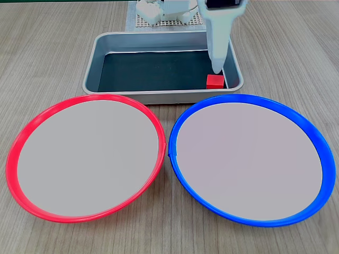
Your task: Move a red block from tray to red dish
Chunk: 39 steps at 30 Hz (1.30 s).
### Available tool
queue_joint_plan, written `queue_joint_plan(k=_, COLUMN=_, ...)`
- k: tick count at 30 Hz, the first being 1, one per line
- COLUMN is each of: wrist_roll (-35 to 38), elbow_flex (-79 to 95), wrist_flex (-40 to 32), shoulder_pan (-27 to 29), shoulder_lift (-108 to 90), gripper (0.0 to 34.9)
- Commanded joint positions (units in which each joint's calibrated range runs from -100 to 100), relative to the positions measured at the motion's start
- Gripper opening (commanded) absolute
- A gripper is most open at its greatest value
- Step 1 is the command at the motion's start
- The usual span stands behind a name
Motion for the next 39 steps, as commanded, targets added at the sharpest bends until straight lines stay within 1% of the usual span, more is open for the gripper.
queue_joint_plan(k=1, wrist_roll=-0.49, elbow_flex=-3.93, wrist_flex=-2.63, shoulder_pan=1.48, shoulder_lift=4.39, gripper=14.5)
queue_joint_plan(k=8, wrist_roll=0.1, elbow_flex=-6.03, wrist_flex=-3.86, shoulder_pan=2.05, shoulder_lift=11.21, gripper=15.1)
queue_joint_plan(k=9, wrist_roll=0.34, elbow_flex=-5.75, wrist_flex=-4.11, shoulder_pan=2.05, shoulder_lift=11.55, gripper=14.3)
queue_joint_plan(k=11, wrist_roll=0.68, elbow_flex=-5.3, wrist_flex=-4.44, shoulder_pan=2.05, shoulder_lift=12.06, gripper=10.3)
queue_joint_plan(k=12, wrist_roll=0.83, elbow_flex=-4.93, wrist_flex=-4.52, shoulder_pan=2.14, shoulder_lift=12.23, gripper=6.1)
queue_joint_plan(k=13, wrist_roll=0.93, elbow_flex=-4.75, wrist_flex=-4.61, shoulder_pan=2.14, shoulder_lift=12.23, gripper=5.1)
queue_joint_plan(k=14, wrist_roll=1.12, elbow_flex=-4.48, wrist_flex=-4.77, shoulder_pan=2.14, shoulder_lift=12.23, gripper=3.2)
queue_joint_plan(k=15, wrist_roll=1.37, elbow_flex=-4.3, wrist_flex=-4.77, shoulder_pan=2.14, shoulder_lift=12.23, gripper=0.4)
queue_joint_plan(k=18, wrist_roll=1.81, elbow_flex=-5.12, wrist_flex=-2.3, shoulder_pan=2.42, shoulder_lift=11.04, gripper=0.3)
queue_joint_plan(k=20, wrist_roll=2.64, elbow_flex=-6.12, wrist_flex=1.58, shoulder_pan=2.7, shoulder_lift=8.91, gripper=0.3)
queue_joint_plan(k=22, wrist_roll=4.3, elbow_flex=-6.94, wrist_flex=7.36, shoulder_pan=3.27, shoulder_lift=5.15, gripper=0.2)
queue_joint_plan(k=24, wrist_roll=6.64, elbow_flex=-7.21, wrist_flex=13.14, shoulder_pan=4.96, shoulder_lift=0.55, gripper=0.2)
queue_joint_plan(k=26, wrist_roll=9.62, elbow_flex=-8.58, wrist_flex=18.09, shoulder_pan=8.82, shoulder_lift=-3.2, gripper=0.2)
queue_joint_plan(k=27, wrist_roll=11.38, elbow_flex=-10.21, wrist_flex=20.16, shoulder_pan=11.65, shoulder_lift=-4.31, gripper=0.2)
queue_joint_plan(k=29, wrist_roll=14.07, elbow_flex=-14.58, wrist_flex=21.23, shoulder_pan=18.05, shoulder_lift=-4.82, gripper=0.2)
queue_joint_plan(k=31, wrist_roll=16.26, elbow_flex=-19.32, wrist_flex=17.93, shoulder_pan=24.07, shoulder_lift=-3.54, gripper=0.2)
queue_joint_plan(k=32, wrist_roll=17.0, elbow_flex=-21.05, wrist_flex=14.54, shoulder_pan=26.61, shoulder_lift=-2.52, gripper=0.2)
queue_joint_plan(k=33, wrist_roll=17.48, elbow_flex=-21.77, wrist_flex=11.41, shoulder_pan=28.02, shoulder_lift=-1.58, gripper=0.2)
queue_joint_plan(k=34, wrist_roll=18.12, elbow_flex=-22.41, wrist_flex=6.54, shoulder_pan=29.9, shoulder_lift=0.04, gripper=0.2)
queue_joint_plan(k=37, wrist_roll=19.15, elbow_flex=-22.23, wrist_flex=-5.68, shoulder_pan=32.92, shoulder_lift=5.41, gripper=0.3)
queue_joint_plan(k=38, wrist_roll=19.34, elbow_flex=-22.05, wrist_flex=-8.73, shoulder_pan=33.39, shoulder_lift=7.37, gripper=0.3)
queue_joint_plan(k=39, wrist_roll=19.58, elbow_flex=-21.96, wrist_flex=-15.25, shoulder_pan=34.05, shoulder_lift=11.81, gripper=0.3)
